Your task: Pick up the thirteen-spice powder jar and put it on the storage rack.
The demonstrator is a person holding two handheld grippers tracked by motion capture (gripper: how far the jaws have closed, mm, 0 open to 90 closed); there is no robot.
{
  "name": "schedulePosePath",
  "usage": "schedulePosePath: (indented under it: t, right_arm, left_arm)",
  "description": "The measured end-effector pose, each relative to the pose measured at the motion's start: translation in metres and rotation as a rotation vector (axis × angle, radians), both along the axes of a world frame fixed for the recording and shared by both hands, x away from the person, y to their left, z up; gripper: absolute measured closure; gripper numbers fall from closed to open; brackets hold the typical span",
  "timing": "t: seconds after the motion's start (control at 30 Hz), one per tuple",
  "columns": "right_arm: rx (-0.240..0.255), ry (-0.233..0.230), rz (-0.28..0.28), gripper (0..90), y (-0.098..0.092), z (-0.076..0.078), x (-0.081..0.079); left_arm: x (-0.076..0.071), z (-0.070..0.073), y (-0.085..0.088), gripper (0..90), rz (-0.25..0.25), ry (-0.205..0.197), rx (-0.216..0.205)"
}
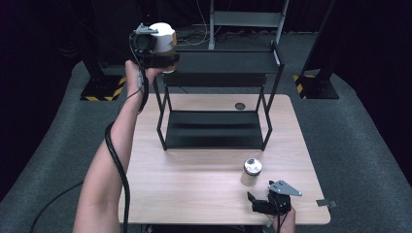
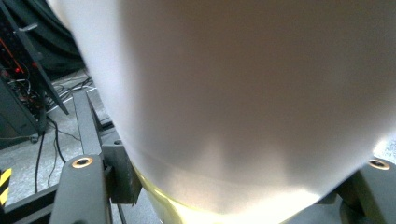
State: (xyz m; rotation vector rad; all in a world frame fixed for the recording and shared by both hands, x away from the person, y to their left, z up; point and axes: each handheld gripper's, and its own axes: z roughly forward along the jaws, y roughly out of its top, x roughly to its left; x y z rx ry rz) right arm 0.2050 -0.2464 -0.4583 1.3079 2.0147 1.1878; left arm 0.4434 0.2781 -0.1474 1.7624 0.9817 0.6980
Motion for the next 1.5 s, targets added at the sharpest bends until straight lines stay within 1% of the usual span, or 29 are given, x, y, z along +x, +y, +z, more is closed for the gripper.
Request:
schedulePosePath:
  t: [0.1,0.2,0.33,0.43,0.6,0.97,1.03,1.1,1.13,1.23,1.5]
  right_arm:
    - [0.000,-0.001,0.000,2.3,0.000,0.000,0.000]
    - [0.000,-0.001,0.001,2.2,0.000,0.000,0.000]
    - [0.001,0.000,0.003,2.3,-0.001,0.000,0.000]
    - [0.000,0.000,0.004,2.3,-0.001,0.000,0.000]
    - [0.000,-0.002,0.006,2.3,-0.001,0.000,0.000]
    - [-0.001,-0.003,0.008,2.4,-0.001,0.000,0.000]
    - [-0.002,-0.003,0.008,2.4,-0.001,0.000,0.000]
    - [-0.003,-0.003,0.007,2.4,0.000,0.000,0.000]
    - [-0.003,-0.004,0.008,2.4,0.000,0.000,0.000]
    - [-0.003,-0.005,0.007,2.4,0.000,0.000,-0.001]
    - [-0.005,-0.007,0.005,2.4,0.000,0.000,-0.001]
  left_arm:
    - [0.002,-0.001,0.000,30.0,0.001,0.004,-0.012]
    - [0.004,-0.001,-0.003,30.0,0.009,0.009,-0.008]
    - [0.009,-0.003,-0.002,30.0,0.013,0.016,-0.028]
    - [0.011,-0.002,-0.004,30.0,0.021,0.017,-0.027]
    - [0.015,0.000,-0.009,30.0,0.025,0.027,-0.008]
    - [0.024,0.004,-0.014,30.0,0.041,0.052,0.006]
    - [0.027,0.004,-0.015,30.0,0.044,0.059,0.014]
    - [0.029,0.007,-0.017,30.0,0.047,0.071,0.032]
    - [0.030,0.007,-0.017,30.0,0.048,0.075,0.031]
    - [0.032,0.005,-0.014,30.0,0.043,0.082,0.007]
    - [0.035,0.007,-0.013,29.8,0.031,0.090,0.013]
